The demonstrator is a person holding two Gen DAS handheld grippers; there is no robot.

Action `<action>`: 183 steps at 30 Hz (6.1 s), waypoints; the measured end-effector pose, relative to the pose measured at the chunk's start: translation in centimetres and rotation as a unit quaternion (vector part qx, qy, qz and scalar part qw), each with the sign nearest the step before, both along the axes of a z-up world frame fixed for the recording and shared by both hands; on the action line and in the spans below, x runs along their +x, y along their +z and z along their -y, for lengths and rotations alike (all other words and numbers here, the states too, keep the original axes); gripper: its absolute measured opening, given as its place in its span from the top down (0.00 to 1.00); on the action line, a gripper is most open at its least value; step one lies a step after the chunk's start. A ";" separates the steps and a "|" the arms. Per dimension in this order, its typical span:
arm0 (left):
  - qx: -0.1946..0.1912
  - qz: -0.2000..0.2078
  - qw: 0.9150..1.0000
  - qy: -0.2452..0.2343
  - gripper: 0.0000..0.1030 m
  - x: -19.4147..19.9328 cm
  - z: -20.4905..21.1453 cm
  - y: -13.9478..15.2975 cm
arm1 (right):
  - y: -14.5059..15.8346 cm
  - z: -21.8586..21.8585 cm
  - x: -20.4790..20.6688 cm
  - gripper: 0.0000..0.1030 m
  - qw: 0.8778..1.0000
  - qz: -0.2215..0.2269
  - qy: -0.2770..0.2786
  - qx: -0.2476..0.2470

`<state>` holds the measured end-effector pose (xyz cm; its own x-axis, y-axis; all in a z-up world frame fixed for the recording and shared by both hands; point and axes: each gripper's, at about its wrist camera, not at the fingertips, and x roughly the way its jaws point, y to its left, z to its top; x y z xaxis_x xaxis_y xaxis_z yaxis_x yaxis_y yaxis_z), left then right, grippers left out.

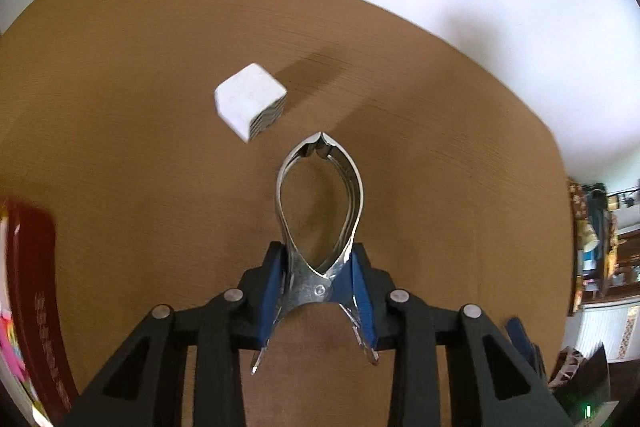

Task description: Organize rigid objects

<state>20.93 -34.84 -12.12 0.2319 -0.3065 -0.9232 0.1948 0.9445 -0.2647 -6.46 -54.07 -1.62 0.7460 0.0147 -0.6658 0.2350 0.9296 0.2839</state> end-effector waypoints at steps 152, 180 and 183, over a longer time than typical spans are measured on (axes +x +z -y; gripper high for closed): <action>0.087 0.361 0.916 0.152 0.42 -27.8 -31.1 11.9 | 10.7 -31.4 -4.2 0.03 0.979 0.131 0.095 -0.126; 0.096 0.376 0.912 0.134 0.42 -28.8 -31.3 11.5 | 11.9 -35.6 -6.6 0.01 0.969 0.151 0.108 -0.162; 0.096 0.369 0.914 0.139 0.42 -28.6 -31.5 11.3 | 11.7 -35.4 -6.6 0.01 0.970 0.147 0.109 -0.161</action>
<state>-7.62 -3.37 -0.81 0.8571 0.0099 -0.5151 -0.0012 0.9998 0.0173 -13.06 -18.64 10.10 0.9065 0.0192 -0.4217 -0.0237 0.9997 -0.0053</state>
